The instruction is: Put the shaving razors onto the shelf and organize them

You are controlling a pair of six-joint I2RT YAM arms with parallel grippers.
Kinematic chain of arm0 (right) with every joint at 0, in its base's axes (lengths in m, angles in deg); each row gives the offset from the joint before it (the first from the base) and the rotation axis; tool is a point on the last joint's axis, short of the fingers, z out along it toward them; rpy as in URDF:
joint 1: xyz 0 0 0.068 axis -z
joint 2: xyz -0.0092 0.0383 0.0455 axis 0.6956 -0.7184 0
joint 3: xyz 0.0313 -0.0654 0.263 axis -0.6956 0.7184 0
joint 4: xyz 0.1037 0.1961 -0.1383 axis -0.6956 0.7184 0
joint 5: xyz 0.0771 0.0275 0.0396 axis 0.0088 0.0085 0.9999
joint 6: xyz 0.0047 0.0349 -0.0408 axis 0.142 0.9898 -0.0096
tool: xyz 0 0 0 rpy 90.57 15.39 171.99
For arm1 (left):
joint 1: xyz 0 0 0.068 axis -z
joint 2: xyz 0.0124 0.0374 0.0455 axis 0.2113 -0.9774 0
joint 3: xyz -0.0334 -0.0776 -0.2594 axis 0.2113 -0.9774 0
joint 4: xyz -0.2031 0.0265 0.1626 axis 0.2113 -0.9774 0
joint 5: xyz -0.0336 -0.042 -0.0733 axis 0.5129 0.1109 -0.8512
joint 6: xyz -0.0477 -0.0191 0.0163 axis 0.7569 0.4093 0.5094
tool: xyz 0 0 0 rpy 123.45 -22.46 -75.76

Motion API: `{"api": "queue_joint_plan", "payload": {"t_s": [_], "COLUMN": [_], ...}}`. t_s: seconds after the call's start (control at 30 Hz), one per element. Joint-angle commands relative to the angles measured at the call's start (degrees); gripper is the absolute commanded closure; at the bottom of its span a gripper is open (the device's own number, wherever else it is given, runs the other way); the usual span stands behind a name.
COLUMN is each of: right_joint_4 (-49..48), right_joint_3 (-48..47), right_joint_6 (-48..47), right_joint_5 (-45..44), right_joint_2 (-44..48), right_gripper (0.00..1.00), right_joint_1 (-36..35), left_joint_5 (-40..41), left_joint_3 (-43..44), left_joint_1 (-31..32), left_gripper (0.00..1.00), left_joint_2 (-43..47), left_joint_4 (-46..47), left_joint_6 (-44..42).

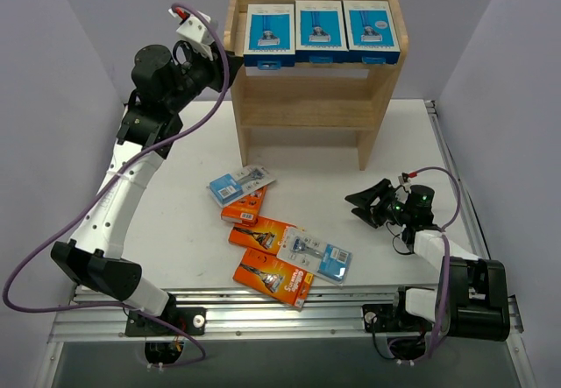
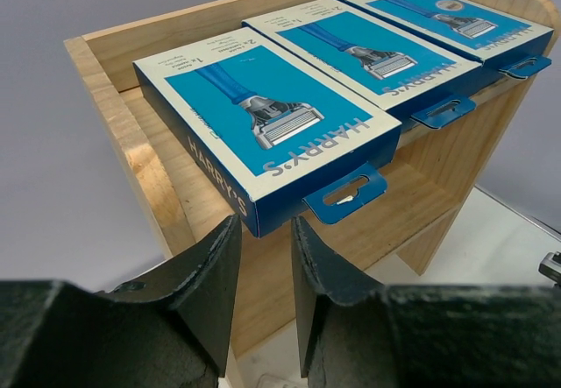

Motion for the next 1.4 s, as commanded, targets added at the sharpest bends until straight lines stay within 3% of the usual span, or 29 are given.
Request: {"api": "queue_joint_plan", "payload": {"t_s": [0.0,1.37], "right_joint_4": [-0.1,-7.3], "right_joint_3": [-0.7,0.0], "right_joint_6": [-1.2,-0.5], "right_joint_5": [0.0,0.2], "right_joint_2": [0.4,-6.9], "right_gripper": [0.44,0.45], "right_joint_1": [0.3,0.3], "left_joint_5": [-1.8,-2.0], "left_joint_3": [1.1,3.2], "left_joint_1": [-0.5,-0.5], "left_gripper": [0.63,0.66], "left_joint_2": [-0.7,-6.9], "left_joint_4": [3.1,6.2], "left_joint_6": [-0.1,0.4]}}
